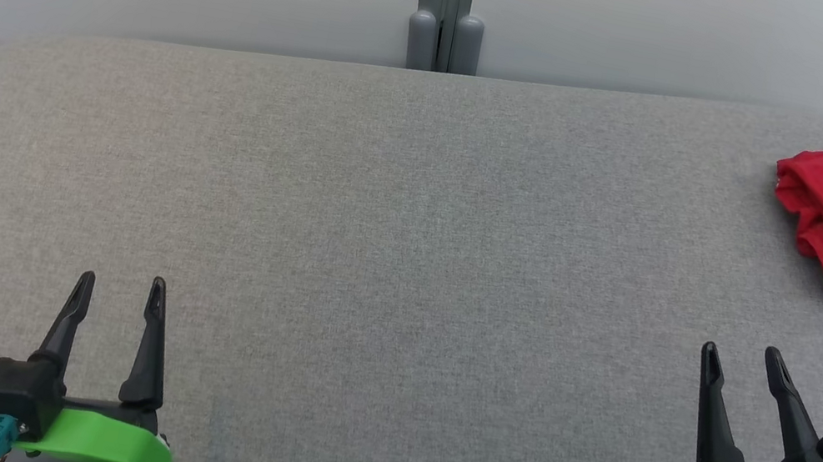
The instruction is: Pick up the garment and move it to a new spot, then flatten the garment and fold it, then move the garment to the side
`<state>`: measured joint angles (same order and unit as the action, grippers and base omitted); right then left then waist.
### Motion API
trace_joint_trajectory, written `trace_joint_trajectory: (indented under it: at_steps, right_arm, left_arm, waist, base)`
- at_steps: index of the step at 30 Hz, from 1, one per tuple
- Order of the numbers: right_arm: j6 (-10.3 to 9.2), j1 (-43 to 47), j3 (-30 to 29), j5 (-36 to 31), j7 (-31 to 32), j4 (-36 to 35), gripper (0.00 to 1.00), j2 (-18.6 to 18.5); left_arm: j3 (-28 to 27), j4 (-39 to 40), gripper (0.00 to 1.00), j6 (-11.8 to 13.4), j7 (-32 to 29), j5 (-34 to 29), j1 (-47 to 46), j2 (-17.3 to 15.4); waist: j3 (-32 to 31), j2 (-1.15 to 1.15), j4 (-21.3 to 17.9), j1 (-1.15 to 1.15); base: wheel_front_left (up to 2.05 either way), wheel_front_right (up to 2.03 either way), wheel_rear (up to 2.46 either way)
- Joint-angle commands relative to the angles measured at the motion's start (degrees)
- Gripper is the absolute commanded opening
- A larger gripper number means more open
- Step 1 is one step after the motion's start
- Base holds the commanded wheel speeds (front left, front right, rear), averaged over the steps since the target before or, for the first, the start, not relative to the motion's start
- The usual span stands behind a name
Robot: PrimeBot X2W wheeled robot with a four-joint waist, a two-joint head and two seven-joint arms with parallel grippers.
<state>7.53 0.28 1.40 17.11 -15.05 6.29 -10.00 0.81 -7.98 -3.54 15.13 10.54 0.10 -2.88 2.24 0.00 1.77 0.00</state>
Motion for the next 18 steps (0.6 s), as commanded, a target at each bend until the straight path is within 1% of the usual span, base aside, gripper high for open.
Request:
trace_joint_trajectory:
  at_steps: [1,17,18]
  right_arm:
    - [-0.10,0.6,0.2,-0.3,-0.1,0.2,1.00,0.0]
    - [-0.10,1.0,0.7,-0.4,-0.1,0.6,1.00,0.0]
    - [0.00,0.4,0.7,-0.2,0.0,0.6,0.00,0.1]
  left_arm:
    - [-0.2,-0.2,1.00,-0.4,0.0,0.0,0.8,-0.1]
    - [0.2,-1.1,1.00,-0.6,0.0,1.7,1.2,-0.1]
    - [0.2,-1.2,0.00,-0.5,0.0,1.2,0.5,0.0]
  waist:
    - [-0.1,0.00,-0.1,0.00]
    - [-1.2,0.00,-0.1,0.00]
    - [-1.2,0.00,-0.1,0.00]
  base:
    - [0.00,0.00,0.00]
    - [0.00,0.00,0.00]
    - [0.00,0.00,0.00]
